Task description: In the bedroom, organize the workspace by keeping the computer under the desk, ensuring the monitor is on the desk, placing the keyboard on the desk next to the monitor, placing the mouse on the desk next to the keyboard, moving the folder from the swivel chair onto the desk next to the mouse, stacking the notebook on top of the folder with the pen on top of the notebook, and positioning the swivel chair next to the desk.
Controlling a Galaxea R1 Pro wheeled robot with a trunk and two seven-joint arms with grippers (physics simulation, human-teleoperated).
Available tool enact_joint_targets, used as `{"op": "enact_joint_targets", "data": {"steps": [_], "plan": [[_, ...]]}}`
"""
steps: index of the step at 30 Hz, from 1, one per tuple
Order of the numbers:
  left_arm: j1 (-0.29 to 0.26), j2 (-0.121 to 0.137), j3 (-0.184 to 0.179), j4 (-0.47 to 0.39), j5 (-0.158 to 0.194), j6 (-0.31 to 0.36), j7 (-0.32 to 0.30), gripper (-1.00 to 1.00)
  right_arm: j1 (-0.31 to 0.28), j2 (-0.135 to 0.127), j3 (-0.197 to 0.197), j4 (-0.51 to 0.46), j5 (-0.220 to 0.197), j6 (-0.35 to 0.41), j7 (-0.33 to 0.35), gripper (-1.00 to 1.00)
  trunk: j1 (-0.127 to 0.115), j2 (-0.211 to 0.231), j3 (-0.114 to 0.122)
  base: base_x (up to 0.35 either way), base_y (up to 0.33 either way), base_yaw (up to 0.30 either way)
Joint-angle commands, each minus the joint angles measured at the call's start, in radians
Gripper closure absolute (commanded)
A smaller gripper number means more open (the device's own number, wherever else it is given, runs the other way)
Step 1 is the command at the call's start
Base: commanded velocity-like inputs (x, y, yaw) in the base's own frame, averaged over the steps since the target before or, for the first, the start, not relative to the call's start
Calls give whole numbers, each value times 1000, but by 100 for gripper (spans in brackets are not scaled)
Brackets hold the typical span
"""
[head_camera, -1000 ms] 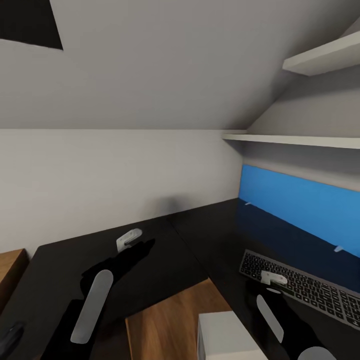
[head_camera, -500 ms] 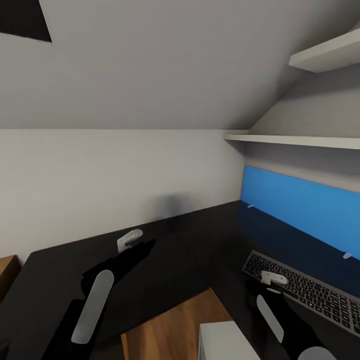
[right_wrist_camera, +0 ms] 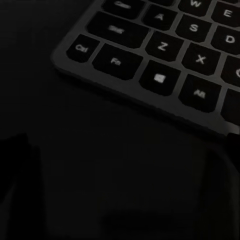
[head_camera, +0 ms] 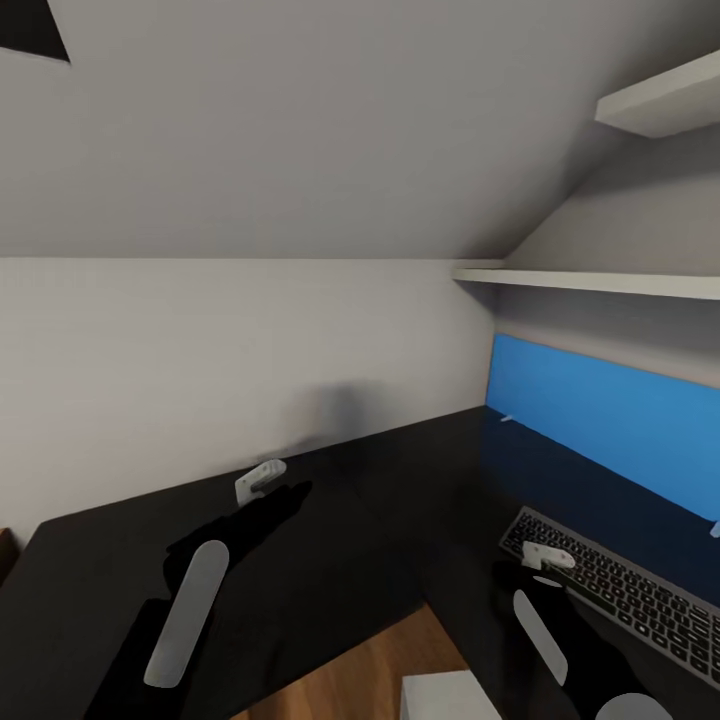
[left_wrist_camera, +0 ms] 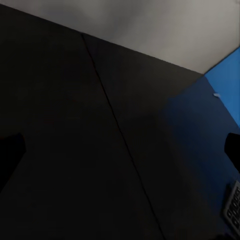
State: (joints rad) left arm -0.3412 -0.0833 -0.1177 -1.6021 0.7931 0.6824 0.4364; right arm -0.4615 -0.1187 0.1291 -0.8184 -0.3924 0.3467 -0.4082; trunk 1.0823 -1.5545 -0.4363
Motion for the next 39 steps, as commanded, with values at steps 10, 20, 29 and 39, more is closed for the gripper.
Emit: {"op": "enact_joint_targets", "data": {"steps": [10,20,29,39], "plan": [[-1,2,-59,0,8,0,13,-100,0,-2,6,38,-14,5,-8,-100,0,0,-1,87,0,0],[-1,2,-69,1,7,0,13,-100,0,-1,7,31,-14,-1,-6,-100,0,0,-1,2,0,0],[-1,2,-66,1,8,0,15,-100,0,-1,9,7,-15,-1,-5,-100,0,0,-1,0,0,0],[-1,2,-65,1,7,0,17,-100,0,5,9,-14,-16,-2,-6,-100,-34,63,27,0,0,0]]}}
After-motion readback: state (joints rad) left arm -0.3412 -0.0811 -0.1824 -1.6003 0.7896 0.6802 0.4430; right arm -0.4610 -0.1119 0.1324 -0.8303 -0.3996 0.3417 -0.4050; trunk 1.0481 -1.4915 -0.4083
